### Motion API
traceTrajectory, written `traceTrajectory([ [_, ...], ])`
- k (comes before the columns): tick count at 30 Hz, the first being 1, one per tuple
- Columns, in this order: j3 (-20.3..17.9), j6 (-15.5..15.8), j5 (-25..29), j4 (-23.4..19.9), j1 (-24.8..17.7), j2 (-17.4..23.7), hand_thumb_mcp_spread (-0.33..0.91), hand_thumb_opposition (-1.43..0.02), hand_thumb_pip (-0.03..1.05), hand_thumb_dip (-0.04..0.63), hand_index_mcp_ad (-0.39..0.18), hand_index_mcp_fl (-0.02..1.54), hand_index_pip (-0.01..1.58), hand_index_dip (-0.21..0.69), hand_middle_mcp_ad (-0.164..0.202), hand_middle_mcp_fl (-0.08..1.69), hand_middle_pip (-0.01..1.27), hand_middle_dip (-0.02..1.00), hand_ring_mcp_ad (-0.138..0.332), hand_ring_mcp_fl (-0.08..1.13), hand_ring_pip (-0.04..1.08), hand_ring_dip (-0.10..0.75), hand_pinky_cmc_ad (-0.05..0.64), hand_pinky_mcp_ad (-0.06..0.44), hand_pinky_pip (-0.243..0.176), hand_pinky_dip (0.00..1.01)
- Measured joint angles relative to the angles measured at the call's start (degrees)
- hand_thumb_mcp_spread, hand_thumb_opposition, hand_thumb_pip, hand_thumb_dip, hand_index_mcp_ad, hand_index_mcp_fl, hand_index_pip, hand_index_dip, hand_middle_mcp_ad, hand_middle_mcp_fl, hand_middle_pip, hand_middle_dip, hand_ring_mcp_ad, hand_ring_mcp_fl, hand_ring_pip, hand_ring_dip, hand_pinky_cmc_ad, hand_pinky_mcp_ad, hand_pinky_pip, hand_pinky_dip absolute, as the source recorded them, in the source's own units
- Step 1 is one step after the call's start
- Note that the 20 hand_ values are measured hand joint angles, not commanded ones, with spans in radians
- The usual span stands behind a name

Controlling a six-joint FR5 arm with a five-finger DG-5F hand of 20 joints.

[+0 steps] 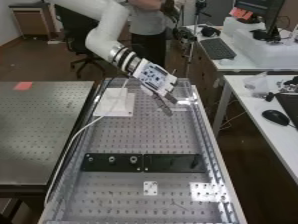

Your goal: Grab the chopstick and place it in the clear container

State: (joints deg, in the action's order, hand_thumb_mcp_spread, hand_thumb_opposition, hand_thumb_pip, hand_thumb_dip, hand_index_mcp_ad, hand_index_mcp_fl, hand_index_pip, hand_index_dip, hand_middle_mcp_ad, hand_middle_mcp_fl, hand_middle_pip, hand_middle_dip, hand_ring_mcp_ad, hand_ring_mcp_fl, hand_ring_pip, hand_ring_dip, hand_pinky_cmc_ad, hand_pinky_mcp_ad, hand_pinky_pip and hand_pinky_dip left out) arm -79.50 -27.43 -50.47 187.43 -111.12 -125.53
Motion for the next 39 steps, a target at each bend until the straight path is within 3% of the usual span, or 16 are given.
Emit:
traceTrajectory([
  [14,2.44,4.31,-2.55,2.29,0.28,-1.72,0.85,-1.11,0.42,0.281,-0.113,1.16,0.54,0.428,0.072,1.29,0.33,0.65,0.054,0.68,0.10,0.557,0.407,0.340,-0.012,0.15],
  [19,2.75,4.56,-2.99,2.48,0.31,-1.82,0.84,-1.12,0.42,0.281,-0.113,1.16,0.54,0.428,0.070,1.29,0.33,0.65,0.077,0.67,0.10,0.564,0.407,0.342,-0.012,0.15],
  [24,2.82,5.04,-4.80,2.42,0.44,-1.83,0.71,-1.11,0.40,0.302,-0.117,1.10,0.54,0.429,0.080,1.29,0.29,0.65,0.103,0.60,0.10,0.565,0.417,0.340,-0.014,0.19],
  [27,2.78,5.04,-5.08,2.18,0.49,-1.82,0.60,-0.94,0.40,0.305,-0.120,0.94,0.48,0.379,0.079,1.10,0.23,0.65,0.101,0.56,0.11,0.565,0.428,0.340,-0.028,0.24],
  [29,2.69,5.47,-5.20,1.82,0.51,-1.73,0.57,-0.91,0.42,0.305,-0.138,0.90,0.46,0.379,0.082,1.04,0.20,0.65,0.103,0.48,0.07,0.553,0.447,0.340,-0.026,0.26],
  [30,2.63,5.75,-5.20,1.61,0.53,-1.65,0.56,-0.90,0.43,0.305,-0.154,0.85,0.44,0.375,0.079,0.95,0.19,0.65,0.082,0.41,0.06,0.553,0.443,0.342,-0.033,0.27],
  [37,2.25,6.66,-4.78,0.74,0.70,-1.02,0.47,-0.84,0.55,0.307,-0.169,0.70,0.42,0.314,0.080,0.81,0.16,0.65,0.086,0.33,0.06,0.531,0.463,0.342,-0.093,0.42],
  [39,2.02,7.34,-4.76,0.26,0.72,-0.59,0.45,-0.84,0.57,0.307,-0.166,0.65,0.41,0.302,0.080,0.77,0.16,0.65,0.082,0.31,0.06,0.534,0.476,0.342,-0.089,0.45],
])
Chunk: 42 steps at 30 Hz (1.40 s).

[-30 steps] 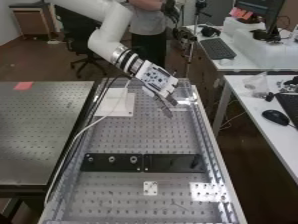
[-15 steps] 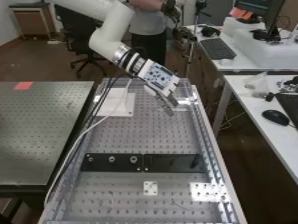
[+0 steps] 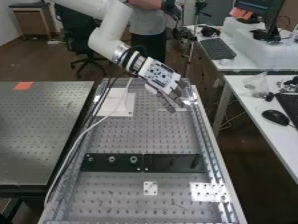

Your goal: Grab the chopstick and place it in the clear container

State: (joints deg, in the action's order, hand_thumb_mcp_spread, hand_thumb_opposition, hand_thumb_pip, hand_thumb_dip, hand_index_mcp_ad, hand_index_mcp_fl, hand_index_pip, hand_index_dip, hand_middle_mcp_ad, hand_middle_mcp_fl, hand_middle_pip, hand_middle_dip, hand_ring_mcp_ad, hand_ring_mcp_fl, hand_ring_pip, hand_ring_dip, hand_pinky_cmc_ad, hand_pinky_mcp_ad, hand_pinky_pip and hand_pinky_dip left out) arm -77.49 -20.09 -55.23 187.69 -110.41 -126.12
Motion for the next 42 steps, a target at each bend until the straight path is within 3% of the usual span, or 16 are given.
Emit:
traceTrajectory([
  [3,-0.41,1.08,-0.02,-0.93,0.05,0.78,0.46,-0.81,0.60,0.307,-0.166,0.62,0.40,0.291,0.080,0.72,0.17,0.65,0.086,0.26,0.06,0.515,0.476,0.342,-0.122,0.49],
  [6,-0.96,2.48,-0.22,-2.07,0.14,1.78,0.42,-0.80,0.61,0.307,-0.169,0.59,0.34,0.291,0.077,0.68,0.15,0.65,0.086,0.25,0.06,0.515,0.476,0.342,-0.124,0.51],
  [10,-2.83,7.40,-0.86,-4.98,0.65,5.12,0.40,-0.79,0.60,0.307,-0.169,0.57,0.24,0.291,0.077,0.61,0.14,0.65,0.086,0.21,0.06,0.504,0.476,0.340,-0.124,0.52],
  [13,-4.52,12.31,-1.75,-7.01,1.35,7.93,0.37,-0.77,0.52,0.305,-0.169,0.54,0.14,0.297,0.080,0.57,0.11,0.65,0.086,0.18,0.07,0.506,0.475,0.340,-0.133,0.52],
  [18,-7.84,22.67,-5.34,-10.00,3.37,13.43,0.30,-0.75,0.45,0.244,-0.169,0.51,0.08,0.367,0.080,0.43,0.11,0.64,0.087,0.13,0.07,0.487,0.492,0.342,-0.134,0.52],
  [23,-9.61,33.17,-9.97,-11.09,4.96,16.78,0.26,-0.73,0.40,0.195,-0.169,0.43,0.05,0.419,0.079,0.28,0.09,0.53,0.089,0.03,0.07,0.429,0.510,0.342,-0.127,0.50],
  [30,-9.90,50.14,-13.90,-8.80,5.84,20.26,0.22,-0.71,0.40,0.133,-0.187,0.34,0.05,0.421,0.082,0.20,0.10,0.42,0.101,0.02,0.09,0.309,0.510,0.360,-0.059,0.33],
  [33,-9.53,54.62,-14.19,-6.99,5.85,21.30,0.21,-0.71,0.40,0.101,-0.192,0.32,0.04,0.424,0.079,0.15,0.10,0.38,0.101,0.02,0.09,0.276,0.508,0.363,-0.059,0.27],
  [36,-9.23,57.75,-14.19,-5.84,5.91,22.53,0.18,-0.70,0.41,0.086,-0.192,0.24,0.04,0.396,0.077,0.15,0.10,0.36,0.101,0.02,0.09,0.246,0.508,0.363,-0.061,0.23],
  [42,-9.31,59.72,-14.15,-6.79,6.53,24.04,0.18,-0.68,0.41,0.086,-0.190,0.24,0.04,0.367,0.080,0.15,0.12,0.34,0.099,0.01,0.08,0.213,0.515,0.363,-0.061,0.18],
])
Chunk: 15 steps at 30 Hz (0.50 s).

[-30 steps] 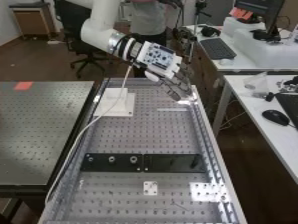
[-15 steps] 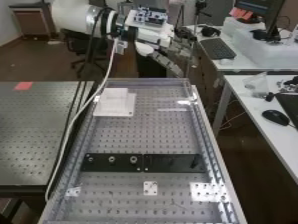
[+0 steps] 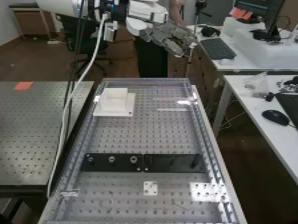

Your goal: Grab the chopstick and place it in the clear container

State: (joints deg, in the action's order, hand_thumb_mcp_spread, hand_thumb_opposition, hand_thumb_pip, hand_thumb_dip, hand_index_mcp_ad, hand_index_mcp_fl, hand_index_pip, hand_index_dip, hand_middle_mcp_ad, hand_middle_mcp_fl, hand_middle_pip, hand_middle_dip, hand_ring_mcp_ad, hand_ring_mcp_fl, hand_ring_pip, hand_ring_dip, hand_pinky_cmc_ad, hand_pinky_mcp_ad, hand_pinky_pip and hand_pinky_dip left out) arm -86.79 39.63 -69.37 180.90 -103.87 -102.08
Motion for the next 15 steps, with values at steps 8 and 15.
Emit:
traceTrajectory([
  [8,0.93,-0.69,-2.28,-1.68,1.95,-0.46,0.17,-0.68,0.41,0.086,-0.190,0.24,0.05,0.346,0.080,0.15,0.12,0.33,0.105,0.01,0.10,0.199,0.531,0.361,-0.061,0.18],
  [15,3.29,-1.21,-3.98,-0.25,3.44,-1.47,0.17,-0.68,0.41,0.086,-0.194,0.24,0.04,0.342,0.080,0.15,0.12,0.33,0.106,0.01,0.09,0.199,0.545,0.361,-0.061,0.18],
])
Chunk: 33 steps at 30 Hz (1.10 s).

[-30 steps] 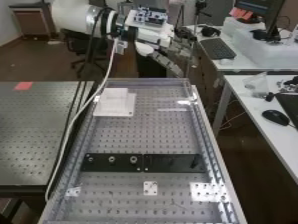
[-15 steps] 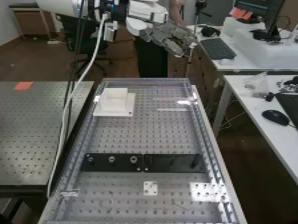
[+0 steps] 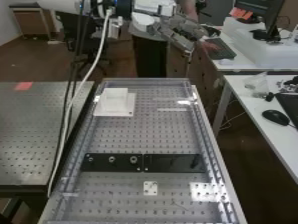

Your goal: Grab the chopstick and place it in the clear container

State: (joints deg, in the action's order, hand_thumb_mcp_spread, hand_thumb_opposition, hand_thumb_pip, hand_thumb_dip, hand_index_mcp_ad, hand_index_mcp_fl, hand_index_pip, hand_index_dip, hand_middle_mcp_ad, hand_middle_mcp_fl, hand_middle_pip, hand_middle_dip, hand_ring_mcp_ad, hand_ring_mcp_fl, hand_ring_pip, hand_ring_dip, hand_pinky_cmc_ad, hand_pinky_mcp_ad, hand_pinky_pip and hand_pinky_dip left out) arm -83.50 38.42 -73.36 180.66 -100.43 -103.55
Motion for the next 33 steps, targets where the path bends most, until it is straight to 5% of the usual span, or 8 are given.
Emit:
traceTrajectory([
  [33,1.57,0.45,-2.09,-0.17,1.28,-1.33,0.18,-0.69,0.41,0.087,-0.204,0.27,0.04,0.342,0.082,0.15,0.12,0.33,0.106,0.01,0.10,0.199,0.545,0.365,-0.063,0.18],
])
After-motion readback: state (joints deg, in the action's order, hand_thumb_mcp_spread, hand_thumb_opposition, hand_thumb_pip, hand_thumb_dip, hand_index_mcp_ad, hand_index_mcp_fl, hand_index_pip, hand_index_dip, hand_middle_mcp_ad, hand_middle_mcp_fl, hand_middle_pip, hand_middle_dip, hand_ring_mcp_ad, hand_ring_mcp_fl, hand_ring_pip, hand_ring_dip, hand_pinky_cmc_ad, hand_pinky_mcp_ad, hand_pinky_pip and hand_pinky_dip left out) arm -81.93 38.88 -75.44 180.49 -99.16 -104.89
